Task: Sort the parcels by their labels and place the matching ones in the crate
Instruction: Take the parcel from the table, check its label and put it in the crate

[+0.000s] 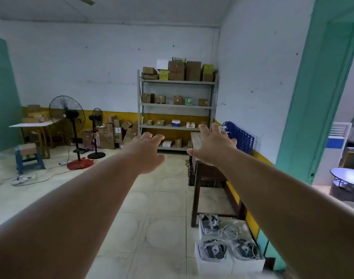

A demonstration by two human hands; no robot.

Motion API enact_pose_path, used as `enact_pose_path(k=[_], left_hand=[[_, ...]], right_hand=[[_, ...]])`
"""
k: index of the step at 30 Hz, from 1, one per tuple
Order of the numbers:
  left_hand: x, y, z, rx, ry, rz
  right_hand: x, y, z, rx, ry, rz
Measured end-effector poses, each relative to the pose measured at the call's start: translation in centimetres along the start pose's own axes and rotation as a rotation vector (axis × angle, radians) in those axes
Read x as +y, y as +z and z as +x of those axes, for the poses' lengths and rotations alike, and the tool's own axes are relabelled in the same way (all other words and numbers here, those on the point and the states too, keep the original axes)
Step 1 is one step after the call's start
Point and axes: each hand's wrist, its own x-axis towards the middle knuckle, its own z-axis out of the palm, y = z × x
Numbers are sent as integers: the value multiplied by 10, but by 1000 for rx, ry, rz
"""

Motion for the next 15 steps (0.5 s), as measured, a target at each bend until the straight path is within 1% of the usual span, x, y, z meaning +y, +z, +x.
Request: enact_pose_path(k=[4,10,15], left_hand=[[0,7,22,-73,3,31],[-15,33,88,-60,34,55],[-33,68,163,-44,37,-46]], right_hand=[[9,15,24,-14,62,21],[1,48,74,-17,52,25],[2,76,140,-25,112,27]])
